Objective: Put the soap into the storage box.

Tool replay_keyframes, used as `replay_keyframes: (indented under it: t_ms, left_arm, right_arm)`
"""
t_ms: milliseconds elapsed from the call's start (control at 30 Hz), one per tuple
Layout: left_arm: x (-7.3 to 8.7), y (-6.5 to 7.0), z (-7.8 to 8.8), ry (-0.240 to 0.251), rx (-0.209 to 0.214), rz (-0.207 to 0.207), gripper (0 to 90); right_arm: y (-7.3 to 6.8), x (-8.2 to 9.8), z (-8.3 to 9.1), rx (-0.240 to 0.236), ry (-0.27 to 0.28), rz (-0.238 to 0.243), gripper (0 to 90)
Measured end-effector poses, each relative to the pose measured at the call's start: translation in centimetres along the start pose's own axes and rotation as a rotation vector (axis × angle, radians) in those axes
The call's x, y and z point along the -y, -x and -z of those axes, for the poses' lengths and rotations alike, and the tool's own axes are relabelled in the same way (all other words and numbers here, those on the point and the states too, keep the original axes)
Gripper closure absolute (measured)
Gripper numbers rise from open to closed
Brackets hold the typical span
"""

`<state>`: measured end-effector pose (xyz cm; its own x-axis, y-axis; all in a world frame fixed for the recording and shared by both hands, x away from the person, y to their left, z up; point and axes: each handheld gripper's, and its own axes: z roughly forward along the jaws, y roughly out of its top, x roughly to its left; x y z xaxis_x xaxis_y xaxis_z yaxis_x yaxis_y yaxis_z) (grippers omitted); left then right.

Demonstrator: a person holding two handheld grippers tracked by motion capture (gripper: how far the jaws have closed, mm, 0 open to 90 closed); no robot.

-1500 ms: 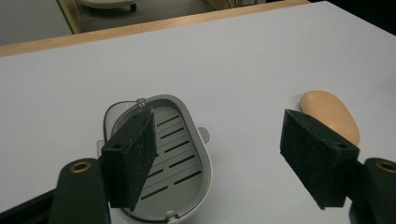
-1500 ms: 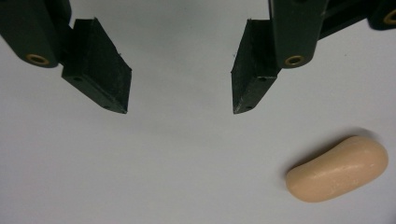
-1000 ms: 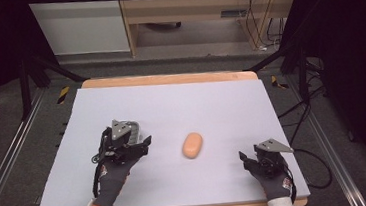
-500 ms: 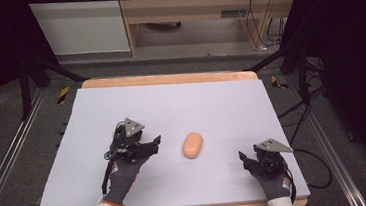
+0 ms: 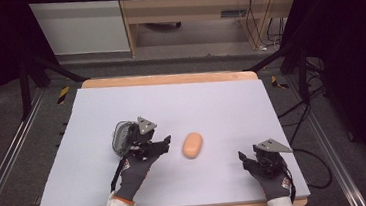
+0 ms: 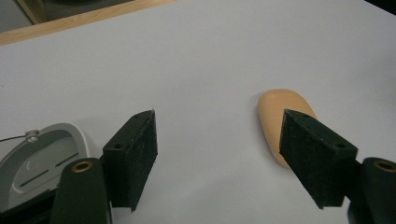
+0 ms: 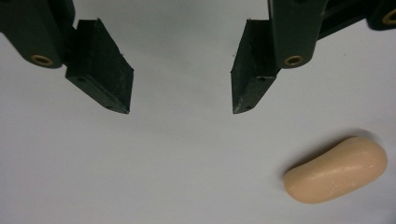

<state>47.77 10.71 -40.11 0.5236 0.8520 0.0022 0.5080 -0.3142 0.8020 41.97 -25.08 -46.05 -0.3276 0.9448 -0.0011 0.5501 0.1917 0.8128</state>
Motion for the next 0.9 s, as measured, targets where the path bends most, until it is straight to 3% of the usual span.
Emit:
replay_keyframes:
  t_ms: [900]
  left_arm:
    - [-0.7,2.3,-3.3,-0.076,0.016,-0.027,25.0]
  right_arm:
    - [-0.1,0.0,0.0,-0.011,0.003,-0.006,41.3]
